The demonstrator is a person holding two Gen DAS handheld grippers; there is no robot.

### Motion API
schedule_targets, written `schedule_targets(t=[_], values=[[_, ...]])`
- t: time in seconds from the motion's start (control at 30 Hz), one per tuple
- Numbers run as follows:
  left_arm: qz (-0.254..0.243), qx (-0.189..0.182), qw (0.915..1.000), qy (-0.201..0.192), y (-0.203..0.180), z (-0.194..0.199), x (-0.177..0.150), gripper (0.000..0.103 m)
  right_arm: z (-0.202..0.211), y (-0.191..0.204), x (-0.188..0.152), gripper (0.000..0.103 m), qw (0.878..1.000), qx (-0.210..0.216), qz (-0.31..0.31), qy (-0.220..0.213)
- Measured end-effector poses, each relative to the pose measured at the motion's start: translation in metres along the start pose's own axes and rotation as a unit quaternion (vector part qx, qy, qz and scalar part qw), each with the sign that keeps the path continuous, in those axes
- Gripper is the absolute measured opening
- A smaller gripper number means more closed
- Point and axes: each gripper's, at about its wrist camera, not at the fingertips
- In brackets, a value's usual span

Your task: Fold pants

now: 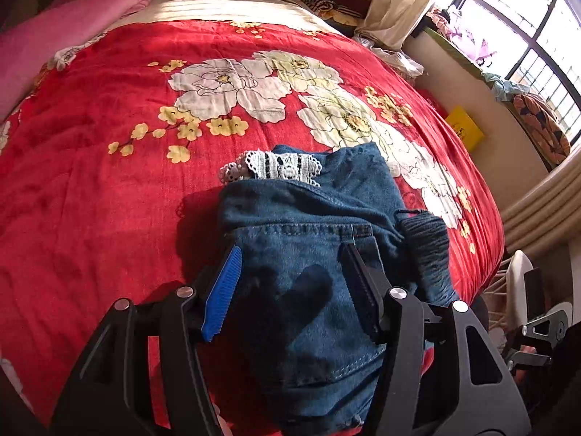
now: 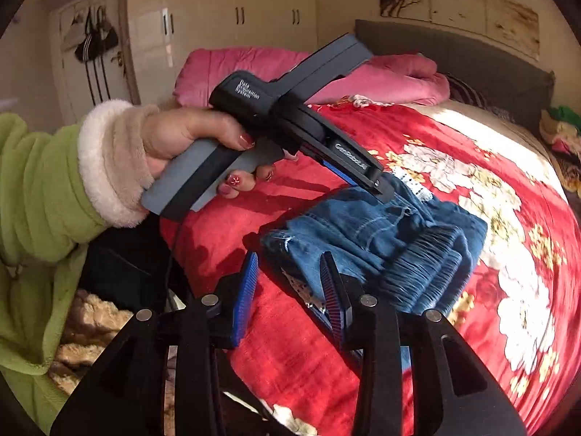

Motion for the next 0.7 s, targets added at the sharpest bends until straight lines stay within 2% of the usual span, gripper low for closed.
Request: schedule_targets(t=[0.2, 0.27, 0.37, 0.47, 0.53, 0.57, 0.63, 0.7], values=[[-0.011, 0.008, 0.9997, 0.021, 0.008, -0.014, -0.003, 0.049, -0.049, 0.025, 0.019, 0.035, 0.995, -0.021, 0.095, 0.031], [-0.009, 0.007, 0.9996, 0.025, 0.01, -0.018, -0.002, 0.049, -0.064, 0.032, 0.021, 0.035, 0.99, -0.044, 0.128, 0.039], [-0.006, 0.003, 0.9996, 0.026, 0.011, -0.022, 0.001, 0.049, -0.085, 0.04, 0.019, 0.034, 0.982, -0.053, 0.173, 0.062], [-0.002, 0.0, 0.9996, 0.027, 0.012, -0.025, 0.002, 0.049, -0.091, 0.04, 0.012, 0.01, 0.984, -0.009, 0.159, 0.079], [0.0, -0.002, 0.9997, 0.026, 0.012, -0.027, 0.002, 0.05, -0.087, 0.046, 0.002, 0.006, 0.983, 0.019, 0.162, 0.085], [-0.001, -0.002, 0.9997, 0.025, 0.012, -0.027, 0.003, 0.05, -0.089, 0.049, -0.004, 0.0, 0.981, 0.028, 0.164, 0.097], [0.0, -0.004, 0.9997, 0.023, 0.013, -0.028, 0.004, 0.05, -0.098, 0.055, -0.018, 0.0, 0.979, 0.021, 0.163, 0.119], [0.002, -0.005, 0.9997, 0.022, 0.014, -0.029, 0.004, 0.05, -0.098, 0.056, -0.025, 0.0, 0.982, 0.025, 0.145, 0.119]])
Point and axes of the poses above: each gripper's, at about its wrist camera, not at the fingertips, and z roughly against the way its jaws point, y to its left, x to its top
